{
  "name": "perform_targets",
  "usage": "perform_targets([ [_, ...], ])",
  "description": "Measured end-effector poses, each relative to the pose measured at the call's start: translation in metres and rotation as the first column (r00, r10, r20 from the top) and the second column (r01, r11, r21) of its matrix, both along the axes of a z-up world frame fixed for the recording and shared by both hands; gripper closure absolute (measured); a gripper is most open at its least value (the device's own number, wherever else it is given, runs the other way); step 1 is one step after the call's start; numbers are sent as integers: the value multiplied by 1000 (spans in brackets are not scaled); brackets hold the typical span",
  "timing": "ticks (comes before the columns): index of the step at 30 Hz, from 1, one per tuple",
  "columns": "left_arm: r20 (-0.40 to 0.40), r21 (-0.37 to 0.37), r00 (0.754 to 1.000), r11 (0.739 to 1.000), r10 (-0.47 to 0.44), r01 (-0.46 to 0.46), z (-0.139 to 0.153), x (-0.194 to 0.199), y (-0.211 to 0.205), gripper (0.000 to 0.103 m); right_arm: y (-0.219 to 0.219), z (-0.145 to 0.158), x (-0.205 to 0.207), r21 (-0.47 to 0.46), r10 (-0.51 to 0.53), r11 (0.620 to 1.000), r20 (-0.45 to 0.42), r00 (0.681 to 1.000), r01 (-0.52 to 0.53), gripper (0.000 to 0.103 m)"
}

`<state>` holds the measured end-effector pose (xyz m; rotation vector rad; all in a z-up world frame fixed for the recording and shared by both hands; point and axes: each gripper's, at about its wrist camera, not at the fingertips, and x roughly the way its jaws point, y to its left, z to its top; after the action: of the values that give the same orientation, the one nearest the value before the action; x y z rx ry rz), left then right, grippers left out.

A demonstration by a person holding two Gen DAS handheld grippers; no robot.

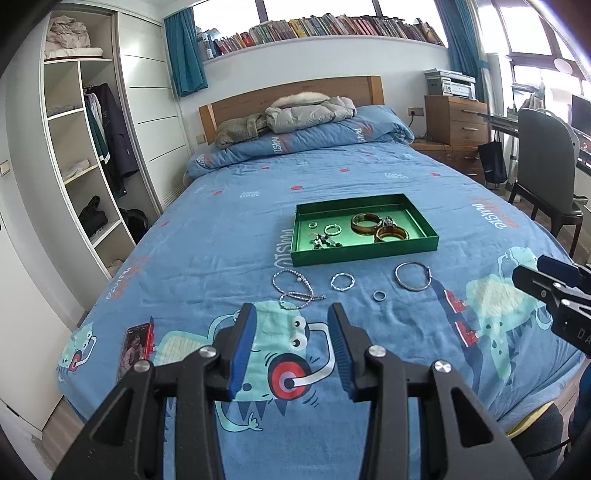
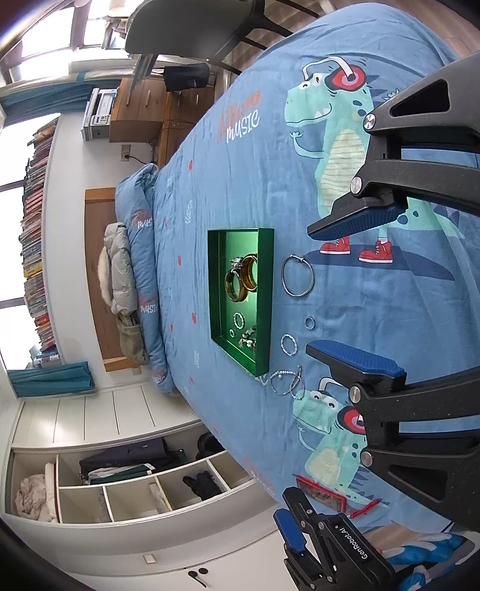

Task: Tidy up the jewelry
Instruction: 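Withdraw both open tools from the tray back over the bed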

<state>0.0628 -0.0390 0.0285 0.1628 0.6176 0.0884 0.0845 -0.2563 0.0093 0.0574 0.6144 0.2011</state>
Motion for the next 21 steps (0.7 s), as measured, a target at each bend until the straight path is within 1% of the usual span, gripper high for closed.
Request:
perform_targets([
  [8, -72, -8, 997, 1000, -5, 5, -20, 12, 0, 65, 4, -24, 8, -5, 9, 1000, -59, 998, -9, 47],
  [10, -91, -11, 996, 1000, -13, 12, -26, 14, -1, 64, 5, -28, 10, -7, 8, 1000, -71, 997, -9, 45],
  [14, -118, -17, 993, 1000, -21, 19, -35, 18, -2, 55, 6, -36, 14, -13, 7, 1000, -86, 996, -8, 44],
  [21, -154, -28, 987, 999, -46, 43, -44, 25, -8, 53, 6, -45, 21, -17, 3, 1000, -108, 994, -5, 43],
])
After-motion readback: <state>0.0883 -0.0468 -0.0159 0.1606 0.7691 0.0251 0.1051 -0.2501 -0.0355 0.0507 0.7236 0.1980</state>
